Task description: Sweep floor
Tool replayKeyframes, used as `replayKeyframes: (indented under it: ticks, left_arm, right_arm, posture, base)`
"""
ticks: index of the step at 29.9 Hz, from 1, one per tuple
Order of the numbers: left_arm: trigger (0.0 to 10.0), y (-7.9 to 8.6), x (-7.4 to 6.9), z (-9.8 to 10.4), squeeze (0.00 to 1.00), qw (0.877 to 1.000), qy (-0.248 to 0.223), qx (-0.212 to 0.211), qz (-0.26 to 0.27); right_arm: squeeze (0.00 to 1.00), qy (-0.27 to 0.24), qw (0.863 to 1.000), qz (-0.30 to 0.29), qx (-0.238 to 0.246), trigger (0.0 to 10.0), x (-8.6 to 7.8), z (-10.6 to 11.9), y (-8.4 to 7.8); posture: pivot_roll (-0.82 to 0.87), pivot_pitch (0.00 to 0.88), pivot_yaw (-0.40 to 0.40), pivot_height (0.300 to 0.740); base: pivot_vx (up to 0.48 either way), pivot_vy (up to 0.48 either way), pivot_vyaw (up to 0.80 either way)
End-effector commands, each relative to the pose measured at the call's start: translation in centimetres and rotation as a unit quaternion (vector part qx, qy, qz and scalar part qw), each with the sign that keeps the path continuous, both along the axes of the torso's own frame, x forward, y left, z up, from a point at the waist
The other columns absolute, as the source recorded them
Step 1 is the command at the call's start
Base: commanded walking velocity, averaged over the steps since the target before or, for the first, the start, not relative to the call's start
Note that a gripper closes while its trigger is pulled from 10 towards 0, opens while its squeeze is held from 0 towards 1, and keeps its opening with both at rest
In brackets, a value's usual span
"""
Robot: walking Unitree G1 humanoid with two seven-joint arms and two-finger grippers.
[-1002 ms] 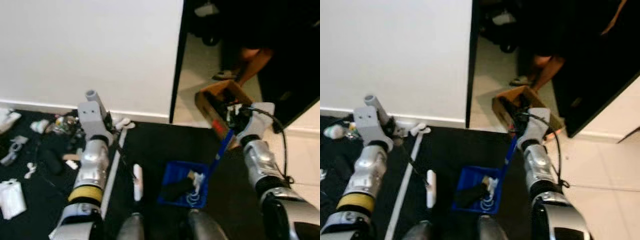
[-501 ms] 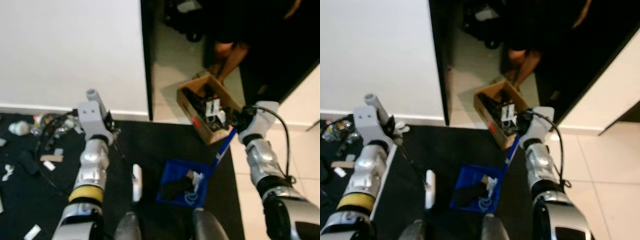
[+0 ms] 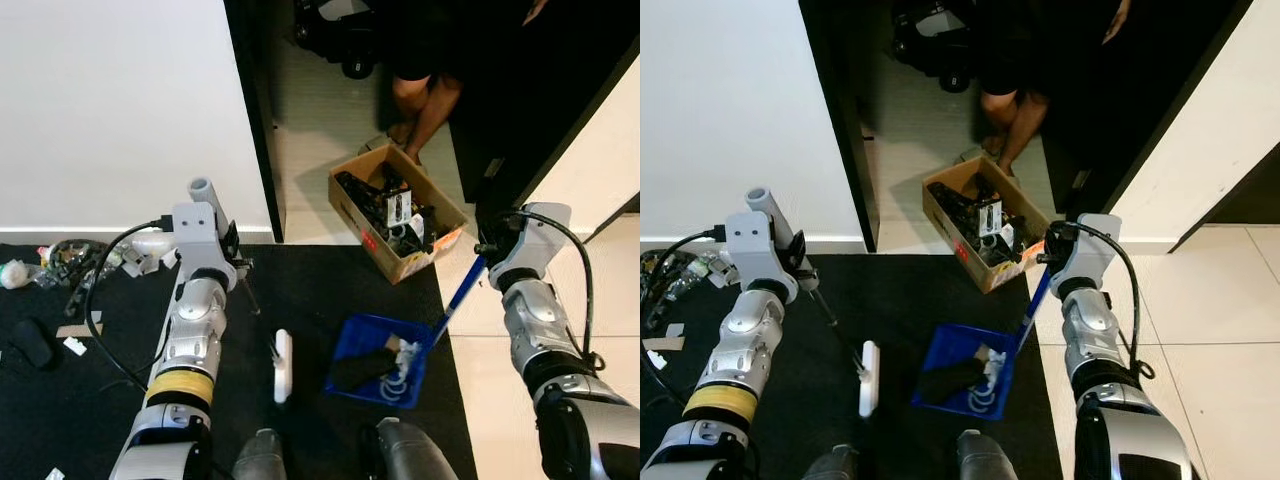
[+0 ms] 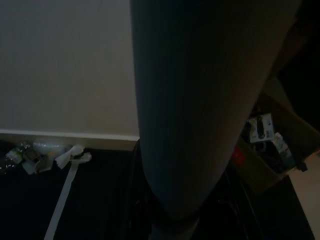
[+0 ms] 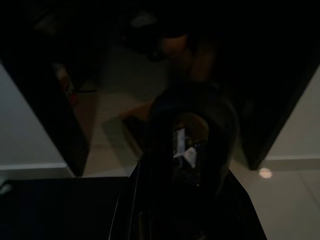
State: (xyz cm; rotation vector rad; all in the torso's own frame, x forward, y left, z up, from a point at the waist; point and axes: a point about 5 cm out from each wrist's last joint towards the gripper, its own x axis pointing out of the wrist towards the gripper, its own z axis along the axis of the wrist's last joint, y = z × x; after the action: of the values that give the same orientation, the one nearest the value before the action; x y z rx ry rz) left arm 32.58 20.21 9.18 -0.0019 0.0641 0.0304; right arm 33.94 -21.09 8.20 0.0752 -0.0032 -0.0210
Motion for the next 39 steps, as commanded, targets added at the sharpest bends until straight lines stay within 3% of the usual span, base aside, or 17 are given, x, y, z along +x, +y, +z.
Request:
replayKeyframes:
  ticks: [1, 13, 19, 25, 32, 35, 37, 39]
  left_arm:
    - [10.0, 0.5, -0.2, -0.3, 0.00, 1.000, 0.005, 0.006, 0.002]
    - [10.0, 0.4, -0.2, -0.8, 0.00, 0.999, 0.023, 0.034, 0.008]
    - [10.0, 0.4, -0.2, -1.0, 0.00, 0.999, 0.027, 0.013, 0.015]
    - [10.0, -0.4, 0.0, -0.6, 0.00, 1.000, 0.015, -0.009, -0.014]
    - [10.0, -0.7, 0.0, -0.4, 0.00, 1.000, 0.006, -0.010, -0.026]
    - [10.0, -0.7, 0.0, -0.4, 0.00, 1.000, 0.005, -0.011, -0.028]
    - [10.0, -0.9, 0.0, -0.2, 0.00, 0.999, 0.000, -0.009, -0.037]
    - [10.0, -0.9, 0.0, -0.1, 0.00, 0.999, 0.000, -0.008, -0.038]
  right_arm:
    - [0.00, -0.020, 1.000, -0.014, 0.003, 10.0, 0.2, 0.8, -0.6]
    - [0.00, -0.017, 1.000, -0.018, 0.002, 10.0, 0.1, 0.7, -0.9]
    - [0.00, -0.032, 0.999, -0.035, 0.017, 10.0, 0.3, 1.4, -1.6]
    - [0.00, -0.098, 0.990, -0.086, 0.052, 10.0, 1.1, 4.7, -3.8]
    - [0.00, -0.158, 0.980, -0.108, 0.060, 10.0, 1.8, 8.1, -5.4]
    - [0.00, -0.167, 0.978, -0.110, 0.063, 10.0, 1.9, 8.6, -5.6]
    - [0.00, -0.195, 0.973, -0.106, 0.061, 10.0, 2.4, 10.6, -5.9]
    - [0.00, -0.199, 0.973, -0.105, 0.059, 10.0, 2.5, 10.9, -5.9]
  posture:
    - [0.00, 0.073, -0.012, 0.740]
    - [-0.01, 0.065, -0.011, 0.740]
    - [-0.02, 0.064, -0.011, 0.740]
    - [-0.02, 0.067, -0.011, 0.740]
    - [-0.02, 0.068, -0.011, 0.740]
    - [-0.02, 0.069, -0.011, 0.740]
    - [-0.03, 0.071, -0.012, 0.740]
    - [-0.03, 0.071, -0.012, 0.740]
  base:
    - [0.000, 0.000, 0.00]
    - [0.000, -0.142, 0.00]
    - [0.000, 0.000, 0.00]
    - [0.000, 0.000, 0.00]
    - [0.000, 0.000, 0.00]
    - [0.000, 0.000, 0.00]
    - [0.120, 0.000, 0.00]
    - [0.251, 0.000, 0.00]
